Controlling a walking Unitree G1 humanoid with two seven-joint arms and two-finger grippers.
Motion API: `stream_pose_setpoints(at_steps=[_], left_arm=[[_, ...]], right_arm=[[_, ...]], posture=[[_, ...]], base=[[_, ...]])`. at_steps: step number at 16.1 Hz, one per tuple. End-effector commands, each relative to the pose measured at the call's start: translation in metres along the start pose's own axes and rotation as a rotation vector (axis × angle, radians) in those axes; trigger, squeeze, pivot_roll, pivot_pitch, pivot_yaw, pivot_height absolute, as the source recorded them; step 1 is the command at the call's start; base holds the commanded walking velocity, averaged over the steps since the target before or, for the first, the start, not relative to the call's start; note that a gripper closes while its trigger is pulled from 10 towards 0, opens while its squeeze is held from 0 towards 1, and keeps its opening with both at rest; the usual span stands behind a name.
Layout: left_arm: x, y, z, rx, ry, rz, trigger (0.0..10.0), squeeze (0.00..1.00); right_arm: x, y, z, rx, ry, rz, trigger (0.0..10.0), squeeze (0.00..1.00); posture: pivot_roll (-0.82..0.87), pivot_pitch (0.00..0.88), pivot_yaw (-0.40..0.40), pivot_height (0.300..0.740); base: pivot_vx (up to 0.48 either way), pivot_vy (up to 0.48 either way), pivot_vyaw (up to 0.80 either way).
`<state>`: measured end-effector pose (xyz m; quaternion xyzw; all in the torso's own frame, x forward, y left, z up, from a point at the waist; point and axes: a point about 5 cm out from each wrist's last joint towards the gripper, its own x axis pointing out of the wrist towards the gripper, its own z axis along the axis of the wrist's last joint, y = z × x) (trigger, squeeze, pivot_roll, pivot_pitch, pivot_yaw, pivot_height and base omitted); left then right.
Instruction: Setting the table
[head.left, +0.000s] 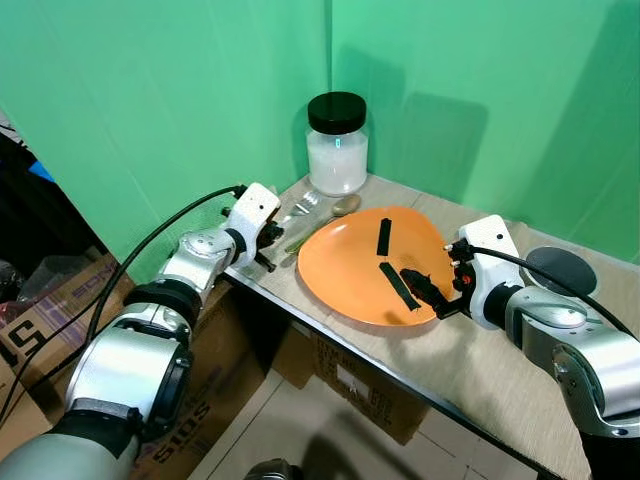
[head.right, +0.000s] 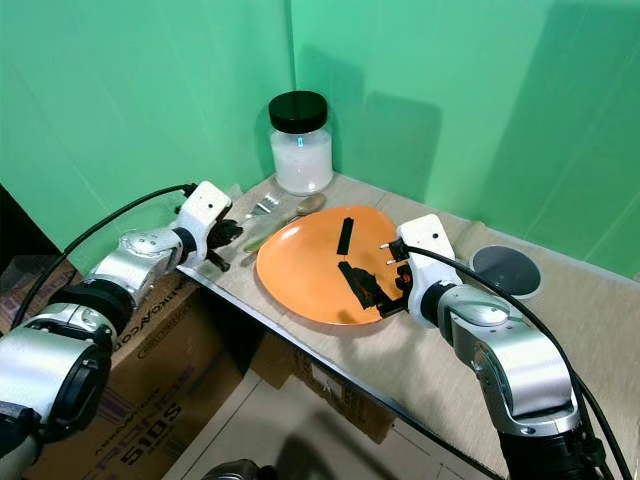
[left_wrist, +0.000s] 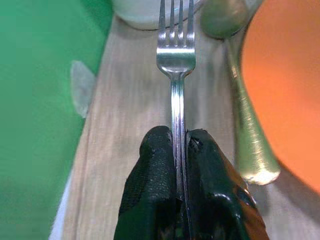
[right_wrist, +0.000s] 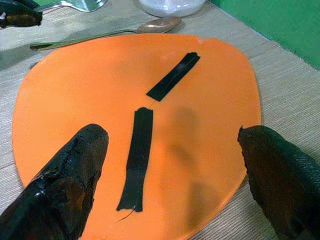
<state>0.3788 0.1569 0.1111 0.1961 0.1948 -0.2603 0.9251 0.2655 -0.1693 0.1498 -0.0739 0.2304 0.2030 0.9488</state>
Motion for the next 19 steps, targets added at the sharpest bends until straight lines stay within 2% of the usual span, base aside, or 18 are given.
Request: stream_pose_setpoints(at_steps=[1,2,9,11,12,13,14,17,19], left_arm=[[-0.003,0.008,0.002,0.024,0.007,0.039,10.0,0.71],[-0.003,0.010,0.003,0.017,0.001,0.059,10.0,1.00],[-0.003,0.014,0.011,-0.043,-0.068,0.128,10.0,1.00],[-0.002,0.012,0.015,-0.052,-0.086,0.113,10.0,1.00],[0.000,0.009,0.016,-0.060,-0.095,0.088,10.0,0.86],[0.001,0.006,0.017,-0.065,-0.103,0.061,10.0,0.55],[0.005,-0.005,0.022,-0.100,-0.143,-0.019,10.0,0.00],[0.007,-0.014,0.022,-0.118,-0.154,-0.082,10.0,0.00],[0.008,-0.018,0.018,-0.071,-0.125,-0.103,10.0,0.00]], right_arm=[[-0.002,0.001,0.002,-0.008,-0.001,0.002,10.0,0.00],[-0.003,0.001,0.002,-0.009,-0.001,0.001,10.0,0.00],[-0.004,0.000,0.003,-0.014,-0.003,-0.005,10.0,0.00],[-0.004,0.000,0.004,-0.013,-0.005,-0.009,10.0,0.00],[-0.004,-0.001,0.004,-0.012,-0.006,-0.011,10.0,0.00],[-0.004,-0.001,0.004,-0.013,-0.006,-0.013,10.0,0.00],[-0.004,-0.001,0.005,-0.013,-0.009,-0.015,10.0,0.00],[-0.005,-0.001,0.004,-0.011,-0.011,-0.016,10.0,0.00],[-0.005,-0.001,0.004,-0.009,-0.010,-0.019,10.0,0.00]], posture=[[-0.06,0.000,0.098,0.740],[-0.06,0.000,0.100,0.740],[-0.07,0.000,0.104,0.740],[-0.07,0.000,0.103,0.740],[-0.07,0.000,0.102,0.740],[-0.07,0.000,0.102,0.740],[-0.08,0.000,0.105,0.740],[-0.08,0.000,0.112,0.740],[-0.08,0.000,0.115,0.740]], base=[[0.000,0.000,0.00],[0.000,0.000,0.00],[0.000,0.000,0.00],[0.000,0.000,0.00],[0.000,0.000,0.00],[0.000,0.000,0.00],[0.000,0.000,0.00],[0.000,0.000,0.00],[0.000,0.000,0.00]])
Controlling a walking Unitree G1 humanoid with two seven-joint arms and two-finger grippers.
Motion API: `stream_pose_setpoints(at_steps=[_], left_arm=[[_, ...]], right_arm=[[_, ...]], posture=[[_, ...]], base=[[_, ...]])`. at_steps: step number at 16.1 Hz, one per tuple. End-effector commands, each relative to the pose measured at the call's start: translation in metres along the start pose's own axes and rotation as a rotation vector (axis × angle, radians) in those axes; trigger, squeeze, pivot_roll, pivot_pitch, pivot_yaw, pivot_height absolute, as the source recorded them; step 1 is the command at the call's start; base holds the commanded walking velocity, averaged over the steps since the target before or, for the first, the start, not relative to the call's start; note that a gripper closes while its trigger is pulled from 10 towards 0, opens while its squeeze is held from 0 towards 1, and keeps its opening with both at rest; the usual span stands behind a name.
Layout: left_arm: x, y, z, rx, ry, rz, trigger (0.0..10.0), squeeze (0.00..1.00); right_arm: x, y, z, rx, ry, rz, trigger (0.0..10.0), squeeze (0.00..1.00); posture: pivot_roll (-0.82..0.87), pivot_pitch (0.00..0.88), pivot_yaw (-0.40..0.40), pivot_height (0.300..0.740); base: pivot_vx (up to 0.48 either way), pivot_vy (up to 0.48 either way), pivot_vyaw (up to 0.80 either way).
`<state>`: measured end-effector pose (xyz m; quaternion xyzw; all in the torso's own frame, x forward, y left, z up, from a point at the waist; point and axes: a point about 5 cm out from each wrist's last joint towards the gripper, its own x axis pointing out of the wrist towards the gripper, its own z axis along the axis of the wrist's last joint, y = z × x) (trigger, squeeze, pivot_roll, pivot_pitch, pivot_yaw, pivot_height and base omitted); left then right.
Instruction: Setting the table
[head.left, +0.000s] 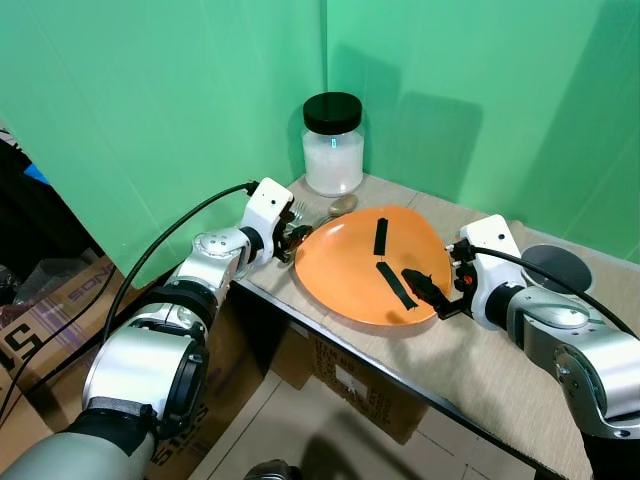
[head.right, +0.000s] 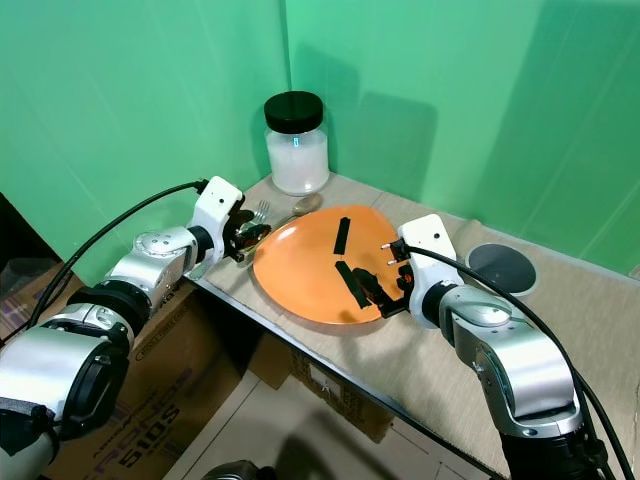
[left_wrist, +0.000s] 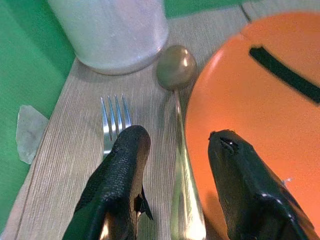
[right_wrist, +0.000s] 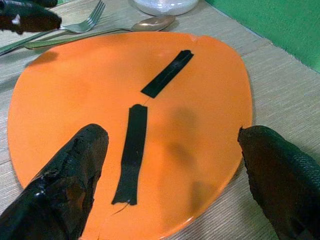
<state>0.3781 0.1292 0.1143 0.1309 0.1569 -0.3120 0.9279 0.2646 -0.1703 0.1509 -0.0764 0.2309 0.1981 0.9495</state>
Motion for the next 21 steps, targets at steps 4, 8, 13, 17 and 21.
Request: stream_pose_setpoints(at_steps=[4,8,13,17,21], left_arm=[[-0.010,0.017,-0.019,0.137,0.169,0.138,10.0,0.00],[-0.021,0.036,-0.019,0.101,0.164,0.265,10.0,0.00],[-0.021,0.043,-0.001,0.025,0.052,0.331,10.0,0.00],[-0.018,0.039,0.015,-0.043,-0.102,0.251,10.0,0.00],[-0.020,0.015,0.007,0.054,-0.196,-0.013,10.0,0.00]], right_arm=[[-0.003,0.000,0.004,-0.004,-0.016,-0.011,10.0,0.00],[-0.003,-0.001,0.004,-0.006,-0.018,-0.011,10.0,0.00],[-0.001,-0.001,0.006,-0.007,-0.024,-0.010,10.0,0.00],[0.002,0.001,0.000,0.104,-0.022,-0.018,10.0,0.00],[0.003,-0.007,-0.010,0.177,-0.011,-0.100,10.0,1.00]], posture=[[-0.08,0.000,0.116,0.740],[-0.08,0.000,0.111,0.740],[-0.07,0.000,0.110,0.740],[-0.07,0.000,0.116,0.740],[-0.07,0.000,0.104,0.740]], base=[[0.000,0.000,0.00],[0.000,0.000,0.00],[0.000,0.000,0.00],[0.000,0.000,0.00],[0.000,0.000,0.00]])
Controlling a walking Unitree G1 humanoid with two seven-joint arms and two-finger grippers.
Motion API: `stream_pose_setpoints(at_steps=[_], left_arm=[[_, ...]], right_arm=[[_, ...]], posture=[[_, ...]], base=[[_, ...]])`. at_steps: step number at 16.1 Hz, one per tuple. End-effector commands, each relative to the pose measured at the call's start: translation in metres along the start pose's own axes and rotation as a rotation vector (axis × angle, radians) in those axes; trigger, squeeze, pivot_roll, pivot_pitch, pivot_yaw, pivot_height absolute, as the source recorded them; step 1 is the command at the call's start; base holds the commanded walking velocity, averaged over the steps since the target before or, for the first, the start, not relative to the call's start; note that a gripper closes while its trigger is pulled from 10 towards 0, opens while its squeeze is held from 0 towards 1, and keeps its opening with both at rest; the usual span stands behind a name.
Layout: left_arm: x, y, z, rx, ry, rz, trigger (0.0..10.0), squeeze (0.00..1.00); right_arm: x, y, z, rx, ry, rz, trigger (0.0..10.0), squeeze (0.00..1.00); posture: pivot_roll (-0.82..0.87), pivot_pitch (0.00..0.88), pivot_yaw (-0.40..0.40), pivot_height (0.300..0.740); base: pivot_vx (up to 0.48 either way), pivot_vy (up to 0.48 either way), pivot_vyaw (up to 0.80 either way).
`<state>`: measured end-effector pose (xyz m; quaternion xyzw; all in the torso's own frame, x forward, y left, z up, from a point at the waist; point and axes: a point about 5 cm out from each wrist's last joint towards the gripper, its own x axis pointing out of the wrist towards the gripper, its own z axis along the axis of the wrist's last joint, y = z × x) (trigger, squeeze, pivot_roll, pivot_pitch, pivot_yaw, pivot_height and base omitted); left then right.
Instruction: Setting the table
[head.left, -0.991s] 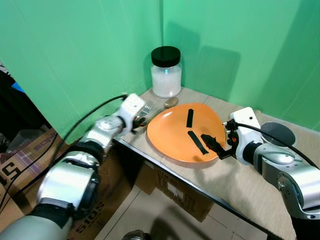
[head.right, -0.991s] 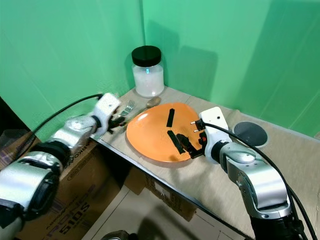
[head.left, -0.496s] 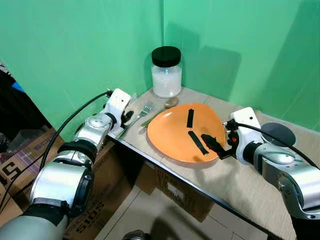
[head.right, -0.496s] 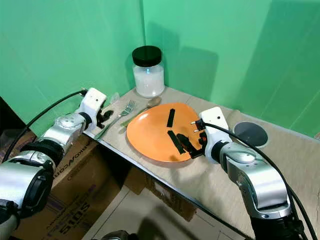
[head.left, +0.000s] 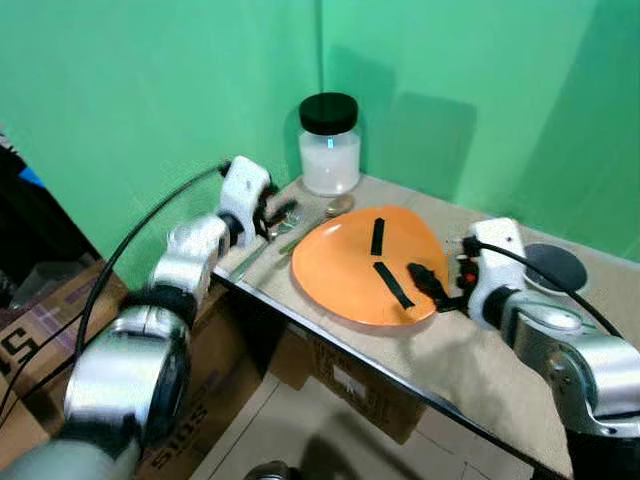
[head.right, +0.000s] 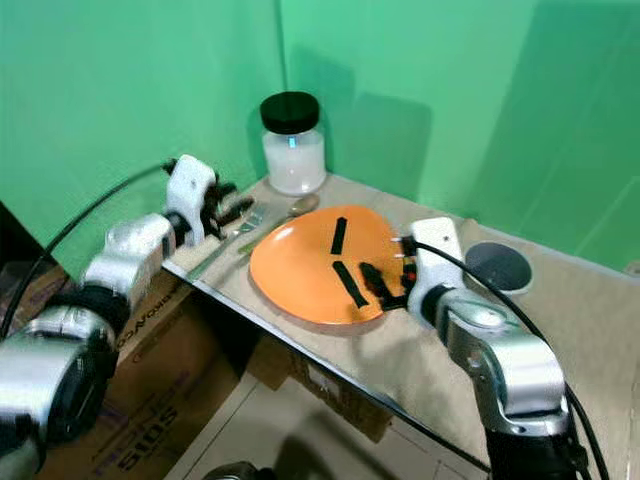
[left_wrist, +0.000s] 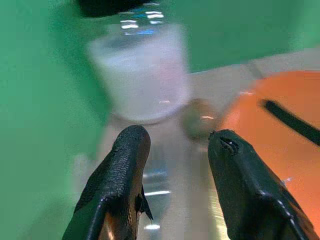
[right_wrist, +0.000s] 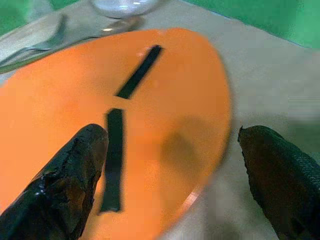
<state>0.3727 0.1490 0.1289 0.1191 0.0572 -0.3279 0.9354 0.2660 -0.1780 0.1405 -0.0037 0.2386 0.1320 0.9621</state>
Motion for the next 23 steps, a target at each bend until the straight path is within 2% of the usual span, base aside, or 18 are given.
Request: stream_pose_setpoints(at_steps=[1,3,4,7,12,15,17,18,19,20,23], left_arm=[[-0.001,-0.005,0.001,0.021,-0.020,-0.056,10.0,0.00],[-0.006,-0.015,0.002,0.053,-0.063,-0.122,10.0,0.00],[-0.013,-0.027,-0.001,0.073,-0.079,-0.174,10.0,0.00],[-0.020,-0.048,-0.014,0.089,-0.054,-0.199,10.0,0.00],[-0.019,-0.048,-0.025,0.102,0.027,-0.137,10.0,0.00],[-0.018,-0.049,-0.032,0.103,0.056,-0.128,10.0,0.00],[-0.018,-0.051,-0.038,0.108,0.084,-0.128,10.0,0.00],[-0.018,-0.052,-0.039,0.110,0.090,-0.129,10.0,0.00],[-0.019,-0.055,-0.044,0.113,0.106,-0.137,10.0,0.00],[-0.021,-0.059,-0.050,0.115,0.124,-0.144,10.0,0.00],[-0.020,-0.063,-0.055,0.113,0.144,-0.154,10.0,0.00]], right_arm=[[-0.004,-0.001,0.000,0.015,-0.001,0.000,10.0,1.00],[-0.009,-0.003,-0.002,0.044,-0.007,0.006,10.0,1.00],[-0.010,-0.006,-0.009,0.050,0.005,-0.007,10.0,1.00],[-0.007,-0.009,-0.016,0.079,0.035,-0.016,10.0,1.00],[0.010,-0.018,-0.011,0.184,-0.026,-0.100,10.0,1.00],[0.012,-0.022,-0.008,0.202,-0.036,-0.140,10.0,1.00],[0.013,-0.026,-0.009,0.177,-0.020,-0.176,10.0,1.00],[0.013,-0.027,-0.009,0.174,-0.017,-0.181,10.0,0.92],[0.014,-0.027,-0.011,0.166,0.006,-0.179,10.0,0.15],[0.015,-0.024,-0.013,0.181,0.029,-0.153,10.0,0.00],[0.018,-0.018,-0.016,0.202,0.052,-0.117,10.0,0.00]], posture=[[-0.07,0.000,0.098,0.740],[-0.06,0.000,0.098,0.740],[-0.06,0.000,0.103,0.740],[-0.06,0.000,0.097,0.740],[-0.08,0.000,0.105,0.740],[-0.09,0.000,0.100,0.740],[-0.10,0.000,0.099,0.740],[-0.10,0.000,0.099,0.740],[-0.11,0.000,0.097,0.740],[-0.11,0.000,0.095,0.740],[-0.11,0.000,0.091,0.740]], base=[[0.000,0.000,0.00],[0.000,0.000,0.00],[0.000,0.000,0.00],[0.000,0.000,0.00],[0.000,0.000,0.00],[0.000,0.000,0.00],[0.000,0.000,0.00],[0.000,0.000,0.00],[0.000,0.000,0.00],[0.000,0.000,0.00],[0.000,0.000,0.00]])
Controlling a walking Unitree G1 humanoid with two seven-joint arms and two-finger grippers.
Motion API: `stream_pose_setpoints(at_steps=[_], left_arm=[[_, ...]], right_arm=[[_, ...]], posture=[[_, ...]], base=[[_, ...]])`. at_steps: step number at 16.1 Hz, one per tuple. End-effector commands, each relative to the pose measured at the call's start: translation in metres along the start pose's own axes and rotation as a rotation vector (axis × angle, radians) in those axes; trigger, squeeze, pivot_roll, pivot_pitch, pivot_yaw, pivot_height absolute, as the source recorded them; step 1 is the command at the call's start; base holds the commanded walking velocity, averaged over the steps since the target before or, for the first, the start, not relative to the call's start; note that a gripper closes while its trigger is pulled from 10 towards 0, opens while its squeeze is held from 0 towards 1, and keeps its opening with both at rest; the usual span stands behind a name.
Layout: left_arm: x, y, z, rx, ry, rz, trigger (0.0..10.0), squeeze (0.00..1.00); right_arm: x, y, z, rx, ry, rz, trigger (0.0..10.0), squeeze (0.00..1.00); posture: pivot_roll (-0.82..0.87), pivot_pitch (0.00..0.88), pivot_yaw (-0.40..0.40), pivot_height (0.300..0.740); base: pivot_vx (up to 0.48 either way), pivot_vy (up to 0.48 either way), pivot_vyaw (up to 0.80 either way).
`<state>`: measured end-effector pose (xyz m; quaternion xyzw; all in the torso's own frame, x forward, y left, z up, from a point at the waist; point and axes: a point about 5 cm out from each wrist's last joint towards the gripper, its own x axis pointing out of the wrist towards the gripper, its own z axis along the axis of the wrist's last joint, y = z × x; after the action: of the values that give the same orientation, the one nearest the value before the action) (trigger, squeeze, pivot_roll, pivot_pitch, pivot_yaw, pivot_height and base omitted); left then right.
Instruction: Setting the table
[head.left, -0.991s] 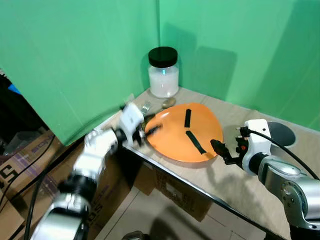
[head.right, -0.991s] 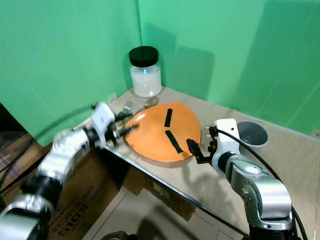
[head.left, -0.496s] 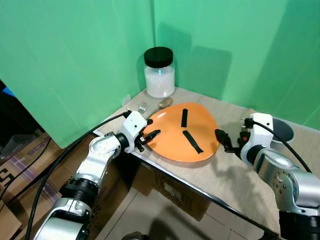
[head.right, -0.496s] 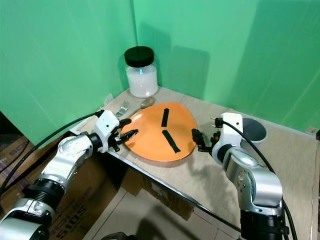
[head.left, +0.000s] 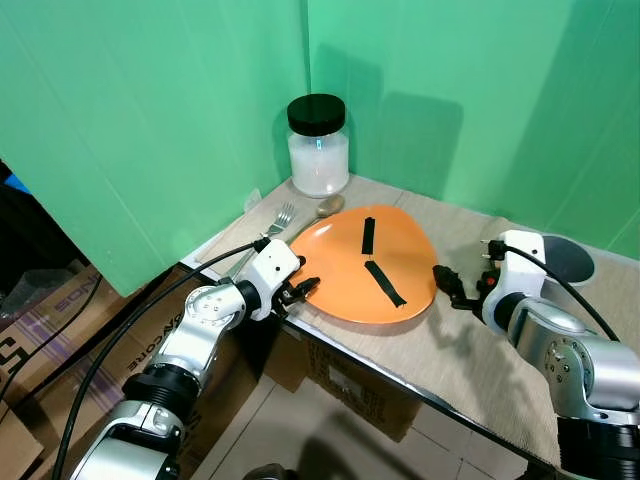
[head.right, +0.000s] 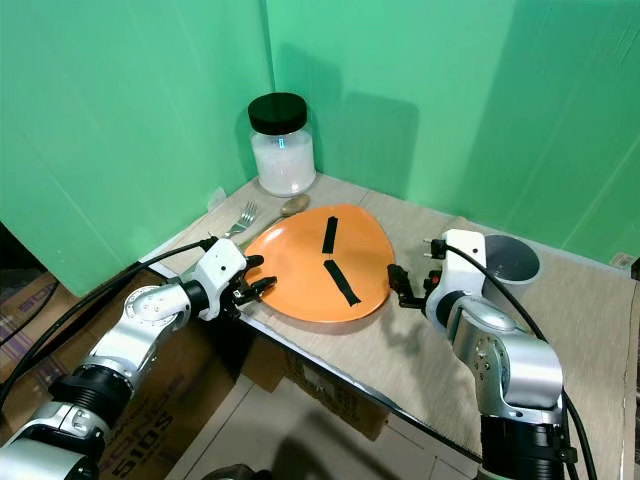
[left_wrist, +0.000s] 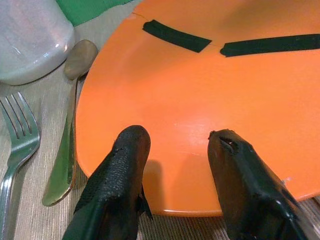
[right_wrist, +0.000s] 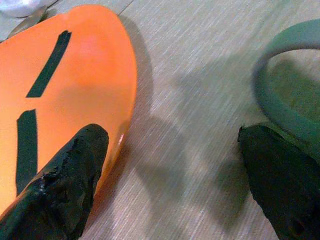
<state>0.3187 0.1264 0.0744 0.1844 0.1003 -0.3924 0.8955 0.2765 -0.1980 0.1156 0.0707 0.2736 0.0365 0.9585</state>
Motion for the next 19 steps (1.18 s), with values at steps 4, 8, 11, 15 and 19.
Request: stream_pose_setpoints(at_steps=[4,8,11,15,19], left_arm=[[0.000,-0.010,-0.018,-0.011,0.073,-0.019,10.0,0.00],[0.000,-0.015,-0.026,-0.019,0.097,-0.024,10.0,0.00],[0.000,-0.015,-0.027,-0.018,0.093,-0.022,10.0,0.00],[0.001,-0.016,-0.028,-0.016,0.089,-0.026,10.0,0.00],[0.004,-0.016,-0.025,-0.016,0.080,-0.026,10.0,0.00]], right_arm=[[0.008,0.011,0.003,0.029,0.013,0.042,10.0,0.00],[0.014,0.016,0.003,0.056,0.039,0.070,10.0,0.00],[0.014,0.015,0.006,0.112,0.034,0.082,10.0,0.00],[0.015,0.027,0.002,0.269,0.067,0.199,9.1,0.00],[0.017,0.043,-0.002,0.296,0.118,0.283,2.9,0.00]], posture=[[-0.13,0.000,0.092,0.740],[-0.13,0.000,0.080,0.740],[-0.13,0.000,0.081,0.740],[-0.14,0.000,0.087,0.740],[-0.14,0.000,0.086,0.740]], base=[[0.000,0.000,0.00],[0.000,0.000,0.00],[0.000,0.000,0.00],[0.000,0.000,0.00],[0.000,0.000,0.00]])
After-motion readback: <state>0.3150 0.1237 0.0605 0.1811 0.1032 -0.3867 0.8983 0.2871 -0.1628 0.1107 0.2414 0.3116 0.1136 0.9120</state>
